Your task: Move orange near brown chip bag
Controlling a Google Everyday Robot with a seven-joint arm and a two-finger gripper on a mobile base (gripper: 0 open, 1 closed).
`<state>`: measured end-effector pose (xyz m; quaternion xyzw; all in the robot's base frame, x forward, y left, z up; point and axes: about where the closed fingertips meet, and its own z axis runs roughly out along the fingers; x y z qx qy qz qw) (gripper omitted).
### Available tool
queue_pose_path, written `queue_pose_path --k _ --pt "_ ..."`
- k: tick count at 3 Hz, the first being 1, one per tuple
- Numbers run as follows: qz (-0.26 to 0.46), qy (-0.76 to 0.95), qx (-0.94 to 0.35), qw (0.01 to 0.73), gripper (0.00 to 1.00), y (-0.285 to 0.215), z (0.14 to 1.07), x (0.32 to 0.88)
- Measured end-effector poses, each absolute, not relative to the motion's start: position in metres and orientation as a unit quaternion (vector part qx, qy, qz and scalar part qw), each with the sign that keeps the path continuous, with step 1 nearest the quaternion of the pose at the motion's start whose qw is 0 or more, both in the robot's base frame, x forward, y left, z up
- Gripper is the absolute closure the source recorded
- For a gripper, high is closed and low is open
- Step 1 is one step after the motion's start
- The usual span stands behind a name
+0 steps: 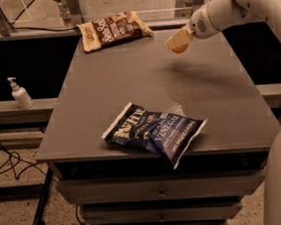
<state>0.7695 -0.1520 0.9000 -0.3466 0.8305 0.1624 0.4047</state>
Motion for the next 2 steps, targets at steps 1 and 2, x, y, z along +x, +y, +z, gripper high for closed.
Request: queue_pose_path --k 1,2 --pt "0.162 0.830 -0.347 0.405 1.00 -0.152 0.900 0.769" --pt "0.153 0.817 -0.344 0.437 1.00 -0.145 0.911 0.785"
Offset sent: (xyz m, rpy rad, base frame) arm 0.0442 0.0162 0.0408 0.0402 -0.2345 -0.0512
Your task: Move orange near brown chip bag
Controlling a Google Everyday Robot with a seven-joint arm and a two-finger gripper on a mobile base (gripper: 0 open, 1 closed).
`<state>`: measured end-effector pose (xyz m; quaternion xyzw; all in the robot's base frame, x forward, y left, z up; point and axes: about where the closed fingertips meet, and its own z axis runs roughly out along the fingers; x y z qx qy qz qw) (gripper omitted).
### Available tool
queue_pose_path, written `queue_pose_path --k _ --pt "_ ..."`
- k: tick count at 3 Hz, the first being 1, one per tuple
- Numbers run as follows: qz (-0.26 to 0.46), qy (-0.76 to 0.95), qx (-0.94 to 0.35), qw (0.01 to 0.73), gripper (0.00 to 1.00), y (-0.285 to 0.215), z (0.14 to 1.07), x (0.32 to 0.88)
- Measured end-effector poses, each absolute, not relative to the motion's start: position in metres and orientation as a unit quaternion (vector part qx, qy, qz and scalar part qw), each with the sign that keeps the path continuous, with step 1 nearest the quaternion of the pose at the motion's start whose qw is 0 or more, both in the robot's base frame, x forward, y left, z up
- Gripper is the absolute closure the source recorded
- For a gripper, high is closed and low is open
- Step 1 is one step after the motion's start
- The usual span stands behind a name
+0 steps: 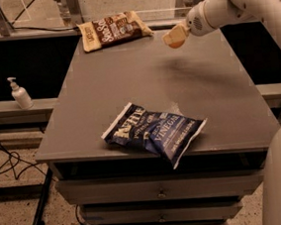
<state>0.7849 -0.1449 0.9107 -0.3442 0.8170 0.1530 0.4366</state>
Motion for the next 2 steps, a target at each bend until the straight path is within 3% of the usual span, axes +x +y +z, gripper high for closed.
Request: queue_pose_path --k 2 --pt "0.123 0.785 -0.314 0.519 1.00 -0.119 0.942 0.868"
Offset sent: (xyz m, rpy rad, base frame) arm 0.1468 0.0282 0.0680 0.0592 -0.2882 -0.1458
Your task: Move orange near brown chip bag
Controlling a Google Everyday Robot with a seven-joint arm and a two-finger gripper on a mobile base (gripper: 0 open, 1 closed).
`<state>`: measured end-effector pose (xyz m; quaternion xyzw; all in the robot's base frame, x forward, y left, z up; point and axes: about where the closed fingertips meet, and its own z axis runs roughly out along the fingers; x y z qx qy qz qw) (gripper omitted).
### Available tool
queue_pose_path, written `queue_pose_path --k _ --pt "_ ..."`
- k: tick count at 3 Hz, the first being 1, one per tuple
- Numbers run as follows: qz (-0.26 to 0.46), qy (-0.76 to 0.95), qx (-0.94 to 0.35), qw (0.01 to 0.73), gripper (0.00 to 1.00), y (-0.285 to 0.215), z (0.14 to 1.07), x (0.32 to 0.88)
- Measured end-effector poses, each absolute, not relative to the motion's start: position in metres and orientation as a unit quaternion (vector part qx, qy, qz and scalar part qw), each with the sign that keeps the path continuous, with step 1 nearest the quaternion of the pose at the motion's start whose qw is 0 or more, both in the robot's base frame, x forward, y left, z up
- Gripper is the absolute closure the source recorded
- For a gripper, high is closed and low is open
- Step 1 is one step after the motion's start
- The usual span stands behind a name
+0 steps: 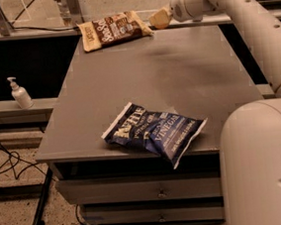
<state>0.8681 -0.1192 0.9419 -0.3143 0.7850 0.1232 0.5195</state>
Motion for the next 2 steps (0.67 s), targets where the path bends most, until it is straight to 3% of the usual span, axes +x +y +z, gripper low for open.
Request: queue_pose_path --k 2 --pt "0.124 0.796 -0.297 0.513 1.00 -0.085 0.921 0.909"
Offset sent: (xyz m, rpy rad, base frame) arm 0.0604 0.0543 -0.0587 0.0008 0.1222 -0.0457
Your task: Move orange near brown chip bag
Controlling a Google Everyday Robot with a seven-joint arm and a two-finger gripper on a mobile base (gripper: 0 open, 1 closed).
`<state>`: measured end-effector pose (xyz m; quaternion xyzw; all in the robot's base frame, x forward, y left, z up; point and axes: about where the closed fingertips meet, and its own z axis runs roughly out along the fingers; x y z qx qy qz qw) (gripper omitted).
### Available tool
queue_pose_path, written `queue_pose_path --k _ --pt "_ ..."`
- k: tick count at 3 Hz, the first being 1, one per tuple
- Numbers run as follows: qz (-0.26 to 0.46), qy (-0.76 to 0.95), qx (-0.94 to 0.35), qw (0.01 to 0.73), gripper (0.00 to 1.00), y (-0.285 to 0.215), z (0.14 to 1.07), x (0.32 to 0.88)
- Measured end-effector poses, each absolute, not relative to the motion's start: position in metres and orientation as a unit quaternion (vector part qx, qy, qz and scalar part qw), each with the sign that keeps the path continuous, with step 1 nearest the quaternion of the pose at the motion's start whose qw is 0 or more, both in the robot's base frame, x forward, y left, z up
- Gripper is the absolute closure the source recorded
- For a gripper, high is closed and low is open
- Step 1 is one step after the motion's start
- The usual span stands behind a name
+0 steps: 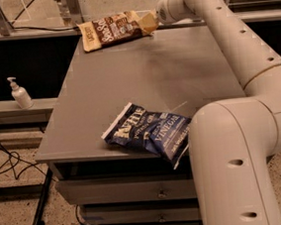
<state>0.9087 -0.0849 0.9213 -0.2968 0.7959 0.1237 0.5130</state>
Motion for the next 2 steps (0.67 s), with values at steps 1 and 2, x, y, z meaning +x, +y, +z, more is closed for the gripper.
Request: queue_pose_path --k 1,2 --pt "0.129 0.813 -0.297 0.484 1.00 -0.064 0.892 0.914" --pt "0.133 0.818 -0.302 0.471 1.00 -0.046 0.876 0.919"
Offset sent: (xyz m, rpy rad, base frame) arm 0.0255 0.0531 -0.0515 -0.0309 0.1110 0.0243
